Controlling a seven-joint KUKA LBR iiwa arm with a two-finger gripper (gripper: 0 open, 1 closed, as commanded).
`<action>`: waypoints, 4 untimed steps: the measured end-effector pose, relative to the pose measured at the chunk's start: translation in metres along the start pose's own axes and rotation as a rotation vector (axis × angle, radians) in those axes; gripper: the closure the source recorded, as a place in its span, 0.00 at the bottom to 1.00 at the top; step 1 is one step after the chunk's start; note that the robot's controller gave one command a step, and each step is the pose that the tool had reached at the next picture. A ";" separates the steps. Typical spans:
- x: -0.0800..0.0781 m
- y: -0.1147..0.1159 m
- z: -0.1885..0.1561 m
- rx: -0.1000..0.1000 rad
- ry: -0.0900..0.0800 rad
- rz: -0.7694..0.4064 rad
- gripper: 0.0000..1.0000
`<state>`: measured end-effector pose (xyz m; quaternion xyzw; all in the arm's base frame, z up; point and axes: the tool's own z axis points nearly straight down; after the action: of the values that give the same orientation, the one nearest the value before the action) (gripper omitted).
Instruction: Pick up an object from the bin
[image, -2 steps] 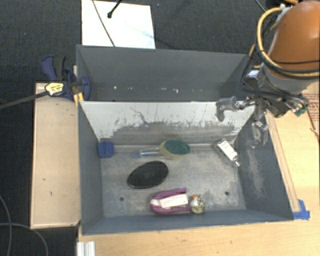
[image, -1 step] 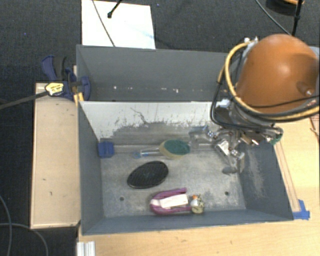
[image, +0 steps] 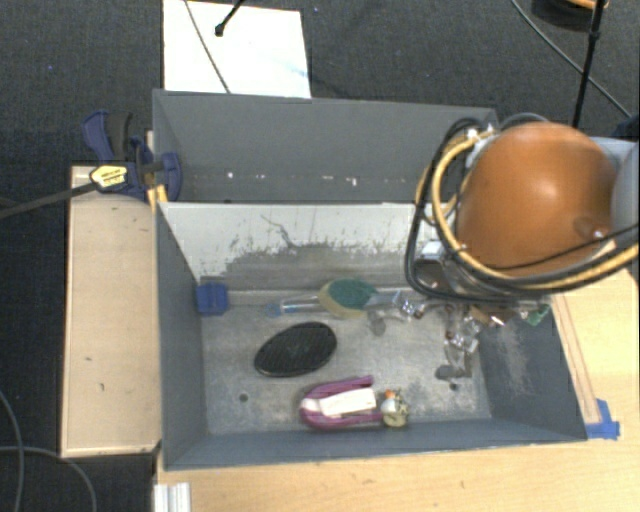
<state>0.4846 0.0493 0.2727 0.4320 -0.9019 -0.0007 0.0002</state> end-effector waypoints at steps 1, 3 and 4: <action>0.009 -0.003 0.104 -0.004 0.004 0.088 0.00; 0.036 -0.021 0.200 0.008 -0.011 -0.418 0.00; 0.039 -0.023 0.200 0.007 -0.002 -0.419 1.00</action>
Offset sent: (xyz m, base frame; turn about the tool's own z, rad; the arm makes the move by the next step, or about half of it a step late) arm -0.0022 -0.0091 -0.0999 0.0863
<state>0.4779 0.0044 0.0724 0.6101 -0.7923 0.0023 -0.0022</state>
